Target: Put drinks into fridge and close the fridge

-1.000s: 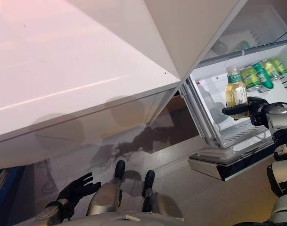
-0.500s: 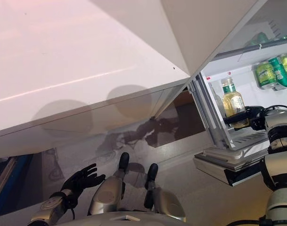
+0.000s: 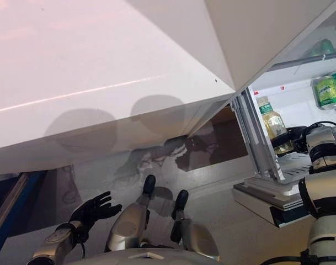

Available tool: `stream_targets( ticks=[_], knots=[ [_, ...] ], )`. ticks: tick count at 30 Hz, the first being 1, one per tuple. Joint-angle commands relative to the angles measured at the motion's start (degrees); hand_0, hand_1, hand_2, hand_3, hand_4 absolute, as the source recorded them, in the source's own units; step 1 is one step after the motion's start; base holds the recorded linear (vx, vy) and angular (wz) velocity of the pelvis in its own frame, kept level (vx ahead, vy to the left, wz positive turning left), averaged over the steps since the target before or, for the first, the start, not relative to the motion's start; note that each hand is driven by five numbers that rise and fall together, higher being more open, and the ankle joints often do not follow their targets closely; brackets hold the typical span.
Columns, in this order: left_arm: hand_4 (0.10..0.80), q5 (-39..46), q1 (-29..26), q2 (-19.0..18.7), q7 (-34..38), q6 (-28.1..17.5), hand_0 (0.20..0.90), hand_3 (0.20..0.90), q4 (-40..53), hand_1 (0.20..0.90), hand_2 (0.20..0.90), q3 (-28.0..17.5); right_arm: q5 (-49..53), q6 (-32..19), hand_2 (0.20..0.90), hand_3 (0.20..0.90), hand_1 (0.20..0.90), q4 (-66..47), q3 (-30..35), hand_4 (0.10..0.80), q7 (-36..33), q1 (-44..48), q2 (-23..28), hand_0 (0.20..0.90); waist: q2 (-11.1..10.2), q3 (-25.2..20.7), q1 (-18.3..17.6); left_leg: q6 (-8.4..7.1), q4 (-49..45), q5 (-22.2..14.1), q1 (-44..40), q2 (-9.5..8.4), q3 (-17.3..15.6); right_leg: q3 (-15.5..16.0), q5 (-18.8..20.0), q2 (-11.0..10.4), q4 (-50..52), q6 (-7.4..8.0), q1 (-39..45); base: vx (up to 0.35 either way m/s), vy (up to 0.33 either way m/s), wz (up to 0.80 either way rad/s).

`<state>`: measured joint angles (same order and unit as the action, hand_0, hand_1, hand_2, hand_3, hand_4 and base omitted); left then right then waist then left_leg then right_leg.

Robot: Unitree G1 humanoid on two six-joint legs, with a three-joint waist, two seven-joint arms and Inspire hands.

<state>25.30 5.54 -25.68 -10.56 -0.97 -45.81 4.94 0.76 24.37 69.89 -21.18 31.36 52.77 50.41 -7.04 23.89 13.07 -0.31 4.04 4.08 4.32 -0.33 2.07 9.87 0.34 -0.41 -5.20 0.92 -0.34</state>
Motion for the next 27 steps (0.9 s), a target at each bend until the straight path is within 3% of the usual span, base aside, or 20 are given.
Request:
stream_targets(
  ticks=[1, 3, 4, 5, 6, 7, 15, 27],
  knots=[
    [0.800, 1.9, 3.6, -2.8, -0.5, 0.4, 0.900, 0.900, 2.3, 0.900, 0.900, 3.5, -1.8, 0.3, 0.300, 0.200, 0.300, 0.7, -4.3, 0.100, -1.8, 6.7, 6.2, 0.300, 1.0, -2.4, 1.1, 0.70, -1.2, -1.7, 4.3, -2.82, 2.5, 1.0, 4.8, -0.2, 2.0, 3.12, -5.8, 0.002, 0.009, 0.05],
    [0.800, 1.9, 3.5, -2.8, -0.4, 0.6, 0.900, 0.900, 2.5, 0.900, 0.900, 3.6, -1.8, 0.6, 0.300, 0.200, 0.300, 0.7, -4.1, 0.100, -1.9, 6.7, 6.1, 0.300, 1.1, -2.3, 1.0, 0.72, -1.3, -1.6, 4.3, -2.88, 2.6, 0.9, 4.7, -0.2, 2.1, 3.09, -5.8, 0.000, 0.000, 0.00],
    [0.800, 2.0, 3.4, -2.8, -0.3, 0.6, 0.900, 0.900, 2.5, 0.900, 0.900, 3.8, -2.0, 0.6, 0.411, 0.329, 0.411, 1.1, -4.1, 0.229, -2.1, 6.9, 6.1, 0.411, 1.2, -2.3, 1.0, 0.73, -1.2, -1.6, 4.3, -2.93, 2.7, 0.8, 4.7, -0.2, 2.1, 3.09, -5.9, 0.000, 0.000, 0.00],
    [0.800, 2.0, 3.4, -2.7, -0.2, 0.6, 0.900, 0.900, 2.5, 0.900, 0.900, 3.8, -2.0, 0.6, 0.481, 0.411, 0.481, 1.1, -4.0, 0.311, -2.3, 6.9, 6.1, 0.481, 1.2, -2.4, 1.0, 0.74, -1.2, -1.6, 4.4, -2.94, 2.7, 0.8, 4.7, -0.2, 2.1, 3.09, -6.0, 0.000, 0.000, 0.00],
    [0.800, 2.0, 3.4, -2.7, -0.2, 0.6, 0.900, 0.900, 2.6, 0.900, 0.900, 3.8, -2.1, 0.5, 0.596, 0.546, 0.596, 1.3, -3.9, 0.446, -2.3, 6.9, 6.2, 0.596, 1.2, -2.4, 1.0, 0.77, -1.3, -1.6, 4.4, -2.95, 2.7, 0.8, 4.7, -0.2, 2.1, 3.08, -6.0, 0.000, 0.000, 0.00],
    [0.800, 2.1, 3.4, -2.8, -0.3, 0.7, 0.900, 0.900, 2.6, 0.900, 0.900, 3.8, -2.1, 0.4, 0.900, 0.900, 0.900, 1.3, -3.7, 0.800, -2.4, 6.8, 6.3, 0.900, 1.3, -2.4, 1.0, 0.78, -1.3, -1.6, 4.4, -2.98, 2.7, 0.9, 4.7, -0.2, 2.1, 3.09, -6.0, 0.000, 0.000, 0.00],
    [0.800, 1.4, 1.8, -3.2, 1.7, 7.4, 0.900, 0.900, 5.0, 0.900, 0.900, 2.4, -4.6, 1.0, 0.900, 0.900, 0.900, 1.1, -1.8, 0.800, -0.9, 7.4, 6.2, 0.900, 0.5, -4.4, 0.5, 0.79, -1.9, -2.2, 3.8, -2.53, 2.0, 0.8, 4.5, -0.3, 2.3, 2.88, -5.5, 0.049, -0.008, -0.01],
    [0.800, 3.1, -4.0, -2.4, 3.3, 9.0, 0.900, 0.900, -0.9, 0.900, 0.900, 2.9, 1.8, -0.5, 0.900, 0.900, 0.900, 0.1, -2.4, 0.800, -6.1, 8.1, 6.8, 0.900, 0.4, -5.6, -1.8, 1.19, -1.4, -2.5, 2.3, -2.28, 0.5, -0.8, 4.5, -0.2, 2.3, 2.60, -5.1, -0.011, 0.026, -0.03]
  ],
)
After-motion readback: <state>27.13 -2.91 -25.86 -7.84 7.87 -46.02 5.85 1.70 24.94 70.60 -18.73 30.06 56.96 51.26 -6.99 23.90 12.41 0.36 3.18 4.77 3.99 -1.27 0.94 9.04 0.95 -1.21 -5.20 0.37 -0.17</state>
